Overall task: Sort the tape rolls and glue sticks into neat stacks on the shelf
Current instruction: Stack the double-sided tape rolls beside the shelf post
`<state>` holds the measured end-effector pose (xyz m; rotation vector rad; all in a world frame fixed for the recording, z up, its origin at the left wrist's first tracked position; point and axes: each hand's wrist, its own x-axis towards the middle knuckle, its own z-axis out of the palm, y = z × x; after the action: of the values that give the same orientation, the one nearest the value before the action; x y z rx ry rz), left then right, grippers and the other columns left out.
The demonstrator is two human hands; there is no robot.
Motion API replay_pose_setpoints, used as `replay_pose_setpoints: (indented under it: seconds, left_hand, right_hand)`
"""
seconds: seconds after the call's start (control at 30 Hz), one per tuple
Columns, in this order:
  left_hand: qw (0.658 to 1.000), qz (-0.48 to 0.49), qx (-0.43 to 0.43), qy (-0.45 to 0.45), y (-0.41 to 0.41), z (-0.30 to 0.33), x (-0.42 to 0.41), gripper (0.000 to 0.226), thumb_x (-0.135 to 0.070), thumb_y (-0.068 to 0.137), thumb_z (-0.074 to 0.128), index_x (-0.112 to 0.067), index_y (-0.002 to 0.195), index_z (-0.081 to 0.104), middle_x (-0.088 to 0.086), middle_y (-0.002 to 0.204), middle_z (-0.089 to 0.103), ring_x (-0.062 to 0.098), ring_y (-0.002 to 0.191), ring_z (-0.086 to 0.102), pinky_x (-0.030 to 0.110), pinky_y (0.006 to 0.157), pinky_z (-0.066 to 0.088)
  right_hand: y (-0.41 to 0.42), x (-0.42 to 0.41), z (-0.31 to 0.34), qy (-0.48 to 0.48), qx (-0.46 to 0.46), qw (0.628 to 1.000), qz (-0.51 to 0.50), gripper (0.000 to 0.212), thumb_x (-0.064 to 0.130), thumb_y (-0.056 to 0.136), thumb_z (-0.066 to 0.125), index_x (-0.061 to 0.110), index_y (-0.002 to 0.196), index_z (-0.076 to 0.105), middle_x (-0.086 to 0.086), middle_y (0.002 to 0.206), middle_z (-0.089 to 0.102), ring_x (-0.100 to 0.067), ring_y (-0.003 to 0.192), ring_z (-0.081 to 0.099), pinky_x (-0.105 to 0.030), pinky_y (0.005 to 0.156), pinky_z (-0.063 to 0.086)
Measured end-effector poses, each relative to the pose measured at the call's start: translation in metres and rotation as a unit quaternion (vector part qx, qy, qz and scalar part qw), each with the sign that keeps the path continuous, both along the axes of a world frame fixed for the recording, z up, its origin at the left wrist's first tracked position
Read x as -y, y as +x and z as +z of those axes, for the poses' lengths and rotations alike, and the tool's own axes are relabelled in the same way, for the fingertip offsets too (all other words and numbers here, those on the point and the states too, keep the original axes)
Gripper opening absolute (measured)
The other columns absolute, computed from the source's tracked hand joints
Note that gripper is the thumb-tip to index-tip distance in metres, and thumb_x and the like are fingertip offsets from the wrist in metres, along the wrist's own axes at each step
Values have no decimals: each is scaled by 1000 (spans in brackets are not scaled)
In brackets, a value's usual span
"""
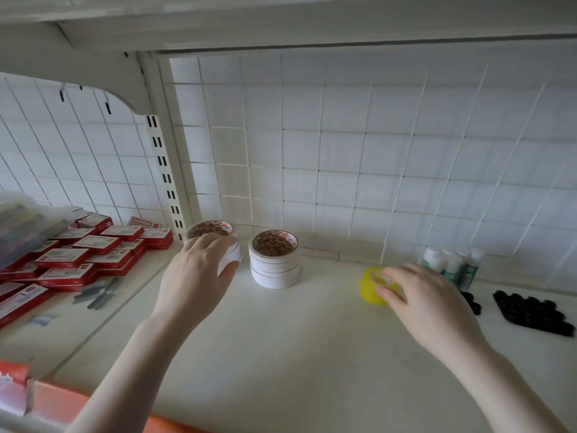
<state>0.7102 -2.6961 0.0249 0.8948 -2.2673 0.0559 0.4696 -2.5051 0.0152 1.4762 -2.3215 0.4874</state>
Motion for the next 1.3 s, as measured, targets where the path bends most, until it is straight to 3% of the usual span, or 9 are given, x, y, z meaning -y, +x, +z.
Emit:
replay_pose_setpoints:
  seconds: [0.1, 0.53, 0.8, 1.1, 1.3]
  left_hand:
    - [1000, 2, -6, 8, -15, -10, -34, 35, -14, 74, 76, -9, 108, 67, 6, 102, 67, 32, 93, 61, 37, 67, 51]
    - [992, -92, 4, 82, -85, -37, -194, 32, -20, 80, 70, -15, 112, 66, 2, 109, 64, 29, 101, 58, 39, 78, 48]
    - [986, -141, 3, 92, -151, -14, -283, 33, -22, 83, 68, -14, 115, 64, 4, 115, 63, 30, 108, 55, 39, 81, 46]
    - [978, -177, -25, 105, -296, -7, -418, 33, -23, 87, 62, -18, 121, 61, -2, 123, 59, 22, 112, 53, 35, 84, 43]
    - [974, -166, -58, 141, -422, -31, -535, 33, -20, 86, 64, -21, 119, 61, -8, 121, 58, 19, 110, 54, 31, 80, 43]
  right_hand:
    - [-10, -40, -15, -50, -16, 998, -32, 26, 20, 64, 84, 10, 83, 70, -7, 70, 65, -32, 63, 61, -35, 54, 49]
    - [-45, -227, -59, -107, -5, 970, -220, 29, 10, 68, 81, 0, 93, 70, -19, 83, 67, -40, 75, 63, -46, 66, 52]
    - [-98, -315, -46, -134, -17, 955, -263, 22, 10, 72, 77, 0, 90, 69, -21, 81, 66, -41, 75, 61, -46, 68, 51]
    - [-226, -464, -38, -192, -73, 937, -282, 23, 8, 69, 79, 2, 90, 70, -18, 79, 67, -39, 72, 64, -45, 64, 54]
    - [-347, -570, -29, -179, -132, 949, -225, 12, 8, 76, 72, 6, 88, 71, -13, 82, 66, -36, 72, 62, -41, 63, 53]
